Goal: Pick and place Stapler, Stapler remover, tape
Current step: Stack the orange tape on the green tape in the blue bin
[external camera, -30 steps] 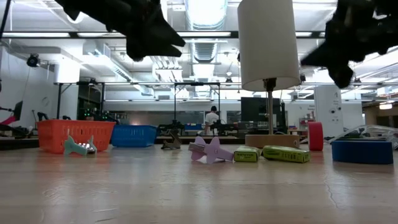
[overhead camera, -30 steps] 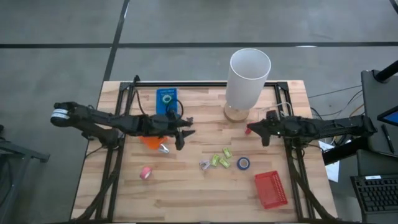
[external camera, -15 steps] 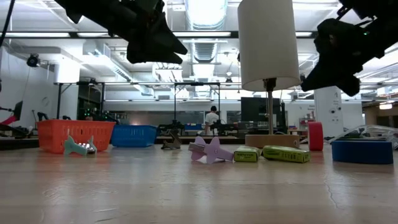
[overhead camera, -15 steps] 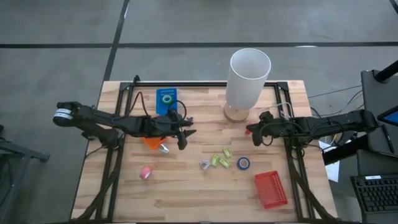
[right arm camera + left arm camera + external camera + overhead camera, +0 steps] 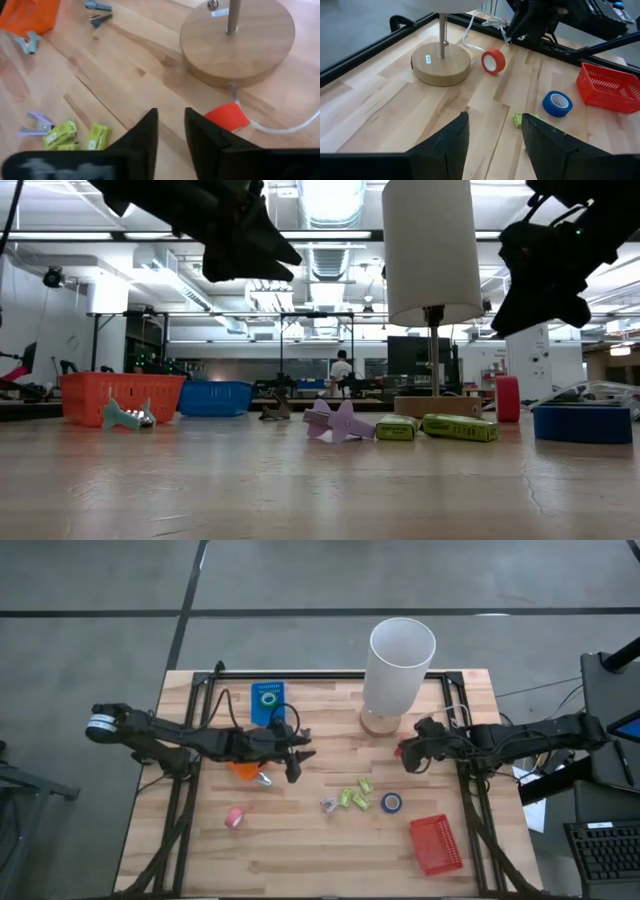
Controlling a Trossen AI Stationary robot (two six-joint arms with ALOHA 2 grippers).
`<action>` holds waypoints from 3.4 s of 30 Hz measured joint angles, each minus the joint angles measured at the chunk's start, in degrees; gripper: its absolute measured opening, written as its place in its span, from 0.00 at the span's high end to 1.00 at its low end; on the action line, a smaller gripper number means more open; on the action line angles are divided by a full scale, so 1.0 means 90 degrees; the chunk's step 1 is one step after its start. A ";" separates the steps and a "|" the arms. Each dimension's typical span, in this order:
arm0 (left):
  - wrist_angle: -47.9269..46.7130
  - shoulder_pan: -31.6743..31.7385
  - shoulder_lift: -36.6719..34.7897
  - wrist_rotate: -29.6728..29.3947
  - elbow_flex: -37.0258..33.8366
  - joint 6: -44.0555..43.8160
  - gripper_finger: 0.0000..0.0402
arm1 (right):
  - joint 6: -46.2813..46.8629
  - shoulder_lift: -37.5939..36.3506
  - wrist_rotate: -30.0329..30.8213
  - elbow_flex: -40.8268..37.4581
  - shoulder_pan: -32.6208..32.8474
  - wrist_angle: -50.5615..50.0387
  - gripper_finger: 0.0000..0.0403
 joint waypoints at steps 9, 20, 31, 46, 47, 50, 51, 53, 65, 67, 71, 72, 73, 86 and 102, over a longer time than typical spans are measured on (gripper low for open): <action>0.0015 -0.0213 0.0000 0.0000 0.0000 0.0019 0.54 | 0.0976 0.0115 -0.0089 -0.0473 0.0019 -0.0279 0.49; 0.0038 -0.0282 0.0000 -0.0003 0.0000 0.0024 0.54 | 0.1243 0.0041 -0.0065 -0.1369 0.0053 0.1015 0.48; 0.0066 -0.0282 0.0000 -0.0029 -0.0002 0.0017 0.54 | 0.1210 0.0036 0.0452 -0.2301 0.0053 0.2669 0.50; 0.0057 -0.0282 0.0000 -0.0075 -0.0007 0.0010 0.54 | 0.0241 0.0048 0.0506 -0.2980 0.0051 0.5207 0.76; 0.0057 -0.0282 0.0000 -0.0075 -0.0007 0.0008 0.54 | 0.0245 0.0048 0.0479 -0.2981 0.0051 0.5205 0.76; 0.0053 -0.0282 0.0000 -0.0075 -0.0007 0.0007 0.54 | 0.0206 0.0043 0.0185 -0.2970 0.0048 0.5268 0.76; 0.0054 -0.0282 0.0000 -0.0075 -0.0007 0.0007 0.54 | 0.0103 0.0046 0.0032 -0.2936 0.0050 0.5257 0.75; 0.0053 -0.0279 0.0000 -0.0075 -0.0010 0.0007 0.54 | -0.0300 0.0112 -0.0209 -0.2797 0.0051 0.5220 0.74; 0.0060 -0.0279 0.0000 -0.0141 -0.0012 0.0002 0.54 | -0.1190 0.1811 -0.0349 -0.0645 -0.0203 0.2249 0.60; 0.0060 -0.0279 0.0000 -0.0141 -0.0012 0.0002 0.54 | -0.1350 0.2148 -0.0365 -0.0326 -0.0260 0.1978 0.57; 0.0060 -0.0279 0.0000 -0.0138 -0.0012 0.0000 0.54 | -0.1624 0.2752 -0.0552 0.0148 -0.0430 0.1678 0.53; 0.0058 -0.0279 0.0000 -0.0138 -0.0014 0.0000 0.54 | -0.1727 0.2900 -0.0614 0.0227 -0.0477 0.1660 0.52; 0.0060 -0.0279 0.0000 -0.0136 -0.0022 0.0000 0.54 | -0.1809 0.3061 -0.0656 0.0290 -0.0520 0.1643 0.52; 0.0299 -0.0279 0.0000 -0.0119 -0.0450 -0.0262 0.54 | -0.2123 0.4466 -0.0643 0.0679 -0.0838 0.1617 0.55; 0.0462 -0.0279 0.0000 -0.0119 -0.0480 -0.0048 0.54 | -0.2347 0.4616 -0.1755 0.0760 -0.0838 0.3472 0.92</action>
